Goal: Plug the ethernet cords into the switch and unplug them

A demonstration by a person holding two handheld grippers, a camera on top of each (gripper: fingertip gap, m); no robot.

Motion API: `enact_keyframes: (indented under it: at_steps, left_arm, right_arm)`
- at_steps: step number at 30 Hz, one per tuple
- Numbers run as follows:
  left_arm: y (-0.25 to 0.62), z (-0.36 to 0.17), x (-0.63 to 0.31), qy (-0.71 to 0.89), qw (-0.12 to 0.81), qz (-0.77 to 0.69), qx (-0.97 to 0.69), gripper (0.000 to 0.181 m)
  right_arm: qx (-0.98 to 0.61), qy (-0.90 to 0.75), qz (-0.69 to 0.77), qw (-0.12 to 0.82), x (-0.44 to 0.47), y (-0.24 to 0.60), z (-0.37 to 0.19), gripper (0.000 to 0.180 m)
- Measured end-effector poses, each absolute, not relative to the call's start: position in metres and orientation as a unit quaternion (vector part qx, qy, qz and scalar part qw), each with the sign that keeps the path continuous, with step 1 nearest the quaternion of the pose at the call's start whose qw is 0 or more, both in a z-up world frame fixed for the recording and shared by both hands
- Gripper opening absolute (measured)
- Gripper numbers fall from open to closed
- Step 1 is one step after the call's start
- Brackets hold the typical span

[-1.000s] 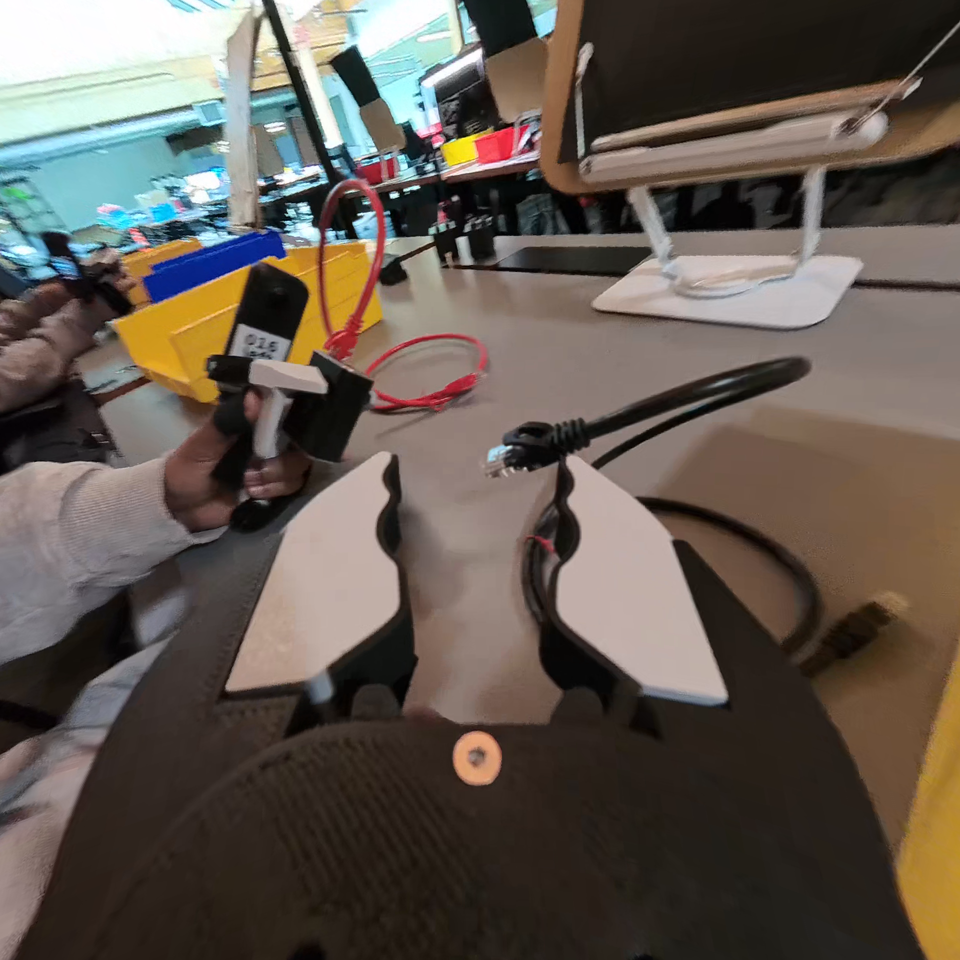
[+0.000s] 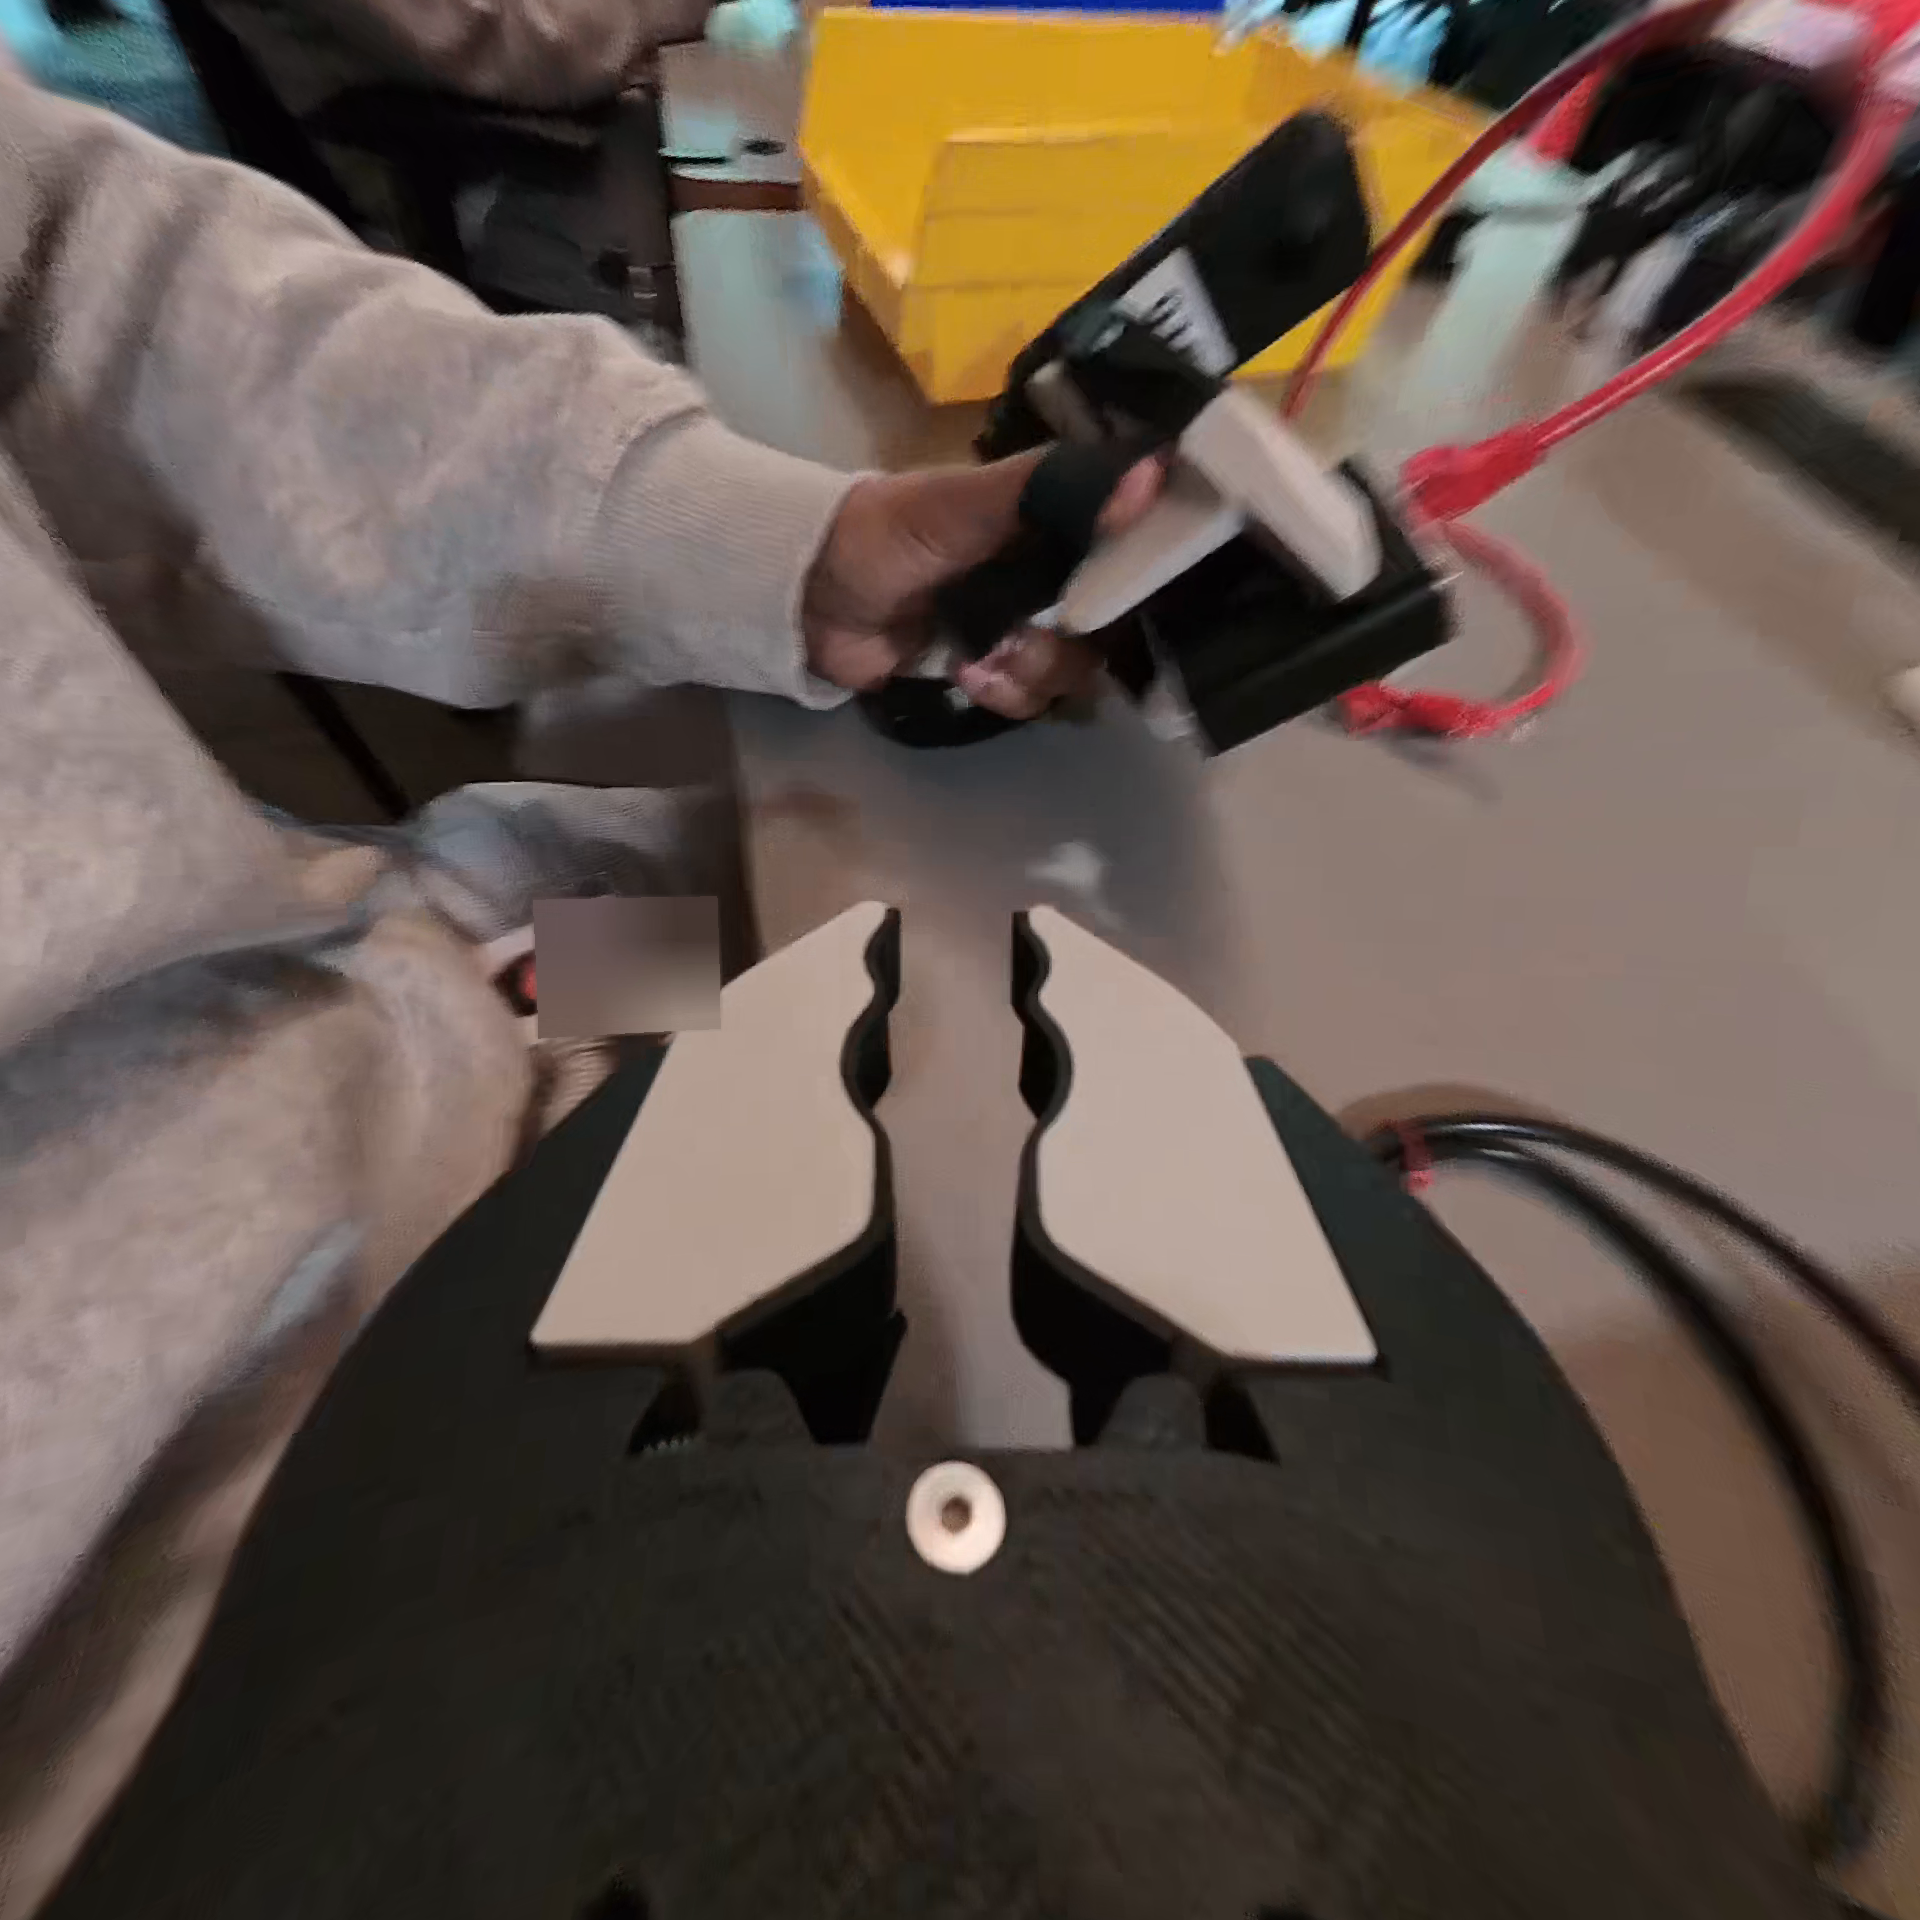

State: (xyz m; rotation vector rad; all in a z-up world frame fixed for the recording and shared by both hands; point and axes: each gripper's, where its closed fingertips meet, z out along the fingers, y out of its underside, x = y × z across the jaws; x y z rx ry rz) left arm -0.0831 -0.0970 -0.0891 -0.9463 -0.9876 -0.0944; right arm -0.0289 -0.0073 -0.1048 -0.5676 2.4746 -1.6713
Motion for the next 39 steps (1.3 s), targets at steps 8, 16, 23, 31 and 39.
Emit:
enact_keyframes:
  at_steps: [8,16,23,31,39]
  left_arm:
    - [-0.096,-0.090,-0.083,-0.456,0.774,-0.050,-0.437,0.027]
    - [-0.096,-0.090,-0.084,-0.457,0.773,-0.052,-0.437,0.027]
    - [-0.096,-0.090,-0.084,-0.456,0.775,-0.055,-0.434,0.027]
    - [-0.096,-0.090,-0.084,-0.457,0.775,-0.056,-0.433,0.027]
    - [-0.097,-0.089,-0.084,-0.456,0.777,-0.056,-0.430,0.027]
  right_arm:
    - [-0.001,0.848,-0.503,-0.169,-0.147,0.025,-0.092,0.056]
    - [0.102,0.940,-0.308,-0.110,-0.164,0.057,-0.165,0.068]
    - [0.103,0.956,-0.252,-0.108,-0.161,0.065,-0.185,0.078]
    - [0.077,0.958,-0.274,-0.020,-0.121,0.046,-0.186,0.077]
    - [0.036,0.876,-0.399,0.268,-0.036,0.009,-0.140,0.066]
